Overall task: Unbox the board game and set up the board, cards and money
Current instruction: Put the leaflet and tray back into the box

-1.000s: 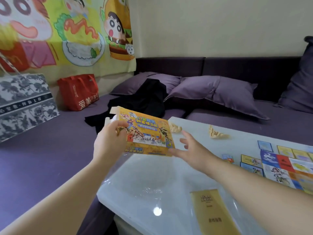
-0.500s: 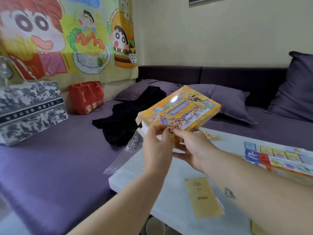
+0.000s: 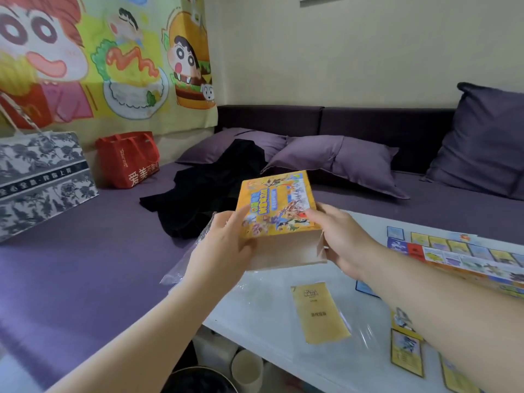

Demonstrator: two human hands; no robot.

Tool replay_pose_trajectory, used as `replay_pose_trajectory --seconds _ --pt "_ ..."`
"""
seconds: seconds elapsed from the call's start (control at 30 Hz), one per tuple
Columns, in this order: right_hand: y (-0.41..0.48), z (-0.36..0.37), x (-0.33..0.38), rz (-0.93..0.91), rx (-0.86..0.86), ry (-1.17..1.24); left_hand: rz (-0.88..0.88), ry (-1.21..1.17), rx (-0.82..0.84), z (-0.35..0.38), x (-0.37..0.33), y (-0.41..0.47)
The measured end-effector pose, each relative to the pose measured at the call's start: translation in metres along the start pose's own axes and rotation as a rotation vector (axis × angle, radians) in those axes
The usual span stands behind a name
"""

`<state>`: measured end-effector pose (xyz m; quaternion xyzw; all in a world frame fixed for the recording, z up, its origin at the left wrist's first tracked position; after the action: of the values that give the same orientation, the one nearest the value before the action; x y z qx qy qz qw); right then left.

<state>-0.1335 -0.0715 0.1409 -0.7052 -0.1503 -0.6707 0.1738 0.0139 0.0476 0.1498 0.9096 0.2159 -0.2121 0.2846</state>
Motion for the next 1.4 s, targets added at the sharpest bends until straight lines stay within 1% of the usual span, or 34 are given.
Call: replay_pose_trajectory --seconds 0.13,0.2,0.27,0.3,0.4,0.5,0.57,0.63,0.7,0.77,0.8,0.87,0.97,1.03,1.1,1.2,1.3,1.4 --pt "-0.003 0.006 -0.006 0.029 0.142 -0.128 -0.076 -0.006 0.057 0.011 0.006 0.001" --pt "0.000 0.008 -0.008 -0.007 0.198 -0.282 -0.112 -0.003 0.053 0.015 0.013 0.003" --pt "0.004 0.010 -0.007 -0.073 0.204 -0.423 -0.099 -0.015 0.031 0.017 0.016 0.006" --pt "0.007 0.011 -0.005 -0.106 0.204 -0.452 -0.107 -0.024 0.021 0.017 0.018 0.007" --pt "0.015 0.010 -0.005 -0.136 0.239 -0.383 -0.152 -0.058 -0.012 0.015 0.027 0.012" --pt "0.031 0.002 -0.012 -0.080 0.283 -0.234 -0.114 -0.180 -0.106 0.009 0.034 0.018" --pt "0.044 -0.005 -0.018 -0.062 0.257 -0.181 -0.075 -0.291 -0.157 0.008 0.037 0.020" --pt "0.053 -0.006 -0.024 -0.062 0.227 -0.168 -0.079 -0.344 -0.193 0.010 0.043 0.019" --pt "0.058 -0.004 -0.032 -0.061 0.177 -0.163 -0.145 -0.343 -0.230 0.014 0.050 0.018" --pt "0.062 -0.006 -0.043 -0.041 0.085 -0.189 -0.234 -0.318 -0.260 0.019 0.059 0.017" --pt "0.061 -0.009 -0.048 -0.032 0.037 -0.257 -0.266 -0.305 -0.282 0.021 0.062 0.017" --pt "0.052 -0.016 -0.057 -0.014 -0.013 -0.523 -0.301 -0.298 -0.327 0.022 0.066 0.018" --pt "0.025 -0.023 -0.080 0.066 0.089 -0.929 -0.289 -0.293 -0.382 0.024 0.068 0.019" --pt "0.007 -0.030 -0.098 0.117 0.136 -1.098 -0.252 -0.269 -0.395 0.027 0.067 0.018" --pt "-0.005 -0.039 -0.115 0.178 0.117 -1.143 -0.227 -0.253 -0.389 0.035 0.068 0.014" --pt "-0.018 -0.048 -0.140 0.270 0.064 -1.122 -0.205 -0.218 -0.377 0.046 0.071 0.004" --pt "-0.025 -0.051 -0.149 0.234 -0.009 -1.183 -0.168 -0.164 -0.360 0.055 0.067 -0.006" --pt "-0.025 -0.050 -0.147 0.184 -0.064 -1.189 -0.152 -0.142 -0.356 0.058 0.064 -0.012"
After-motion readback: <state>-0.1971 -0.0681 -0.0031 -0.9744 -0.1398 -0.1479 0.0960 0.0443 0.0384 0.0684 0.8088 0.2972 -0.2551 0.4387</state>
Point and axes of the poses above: each hand's wrist, its own y-axis towards the middle knuckle, its own z-axis out of the palm, x = y × z, the point moved 8 cm from there along y, towards the middle knuckle, and after that the axes turned 6 degrees about -x, right-handed, at the moved point
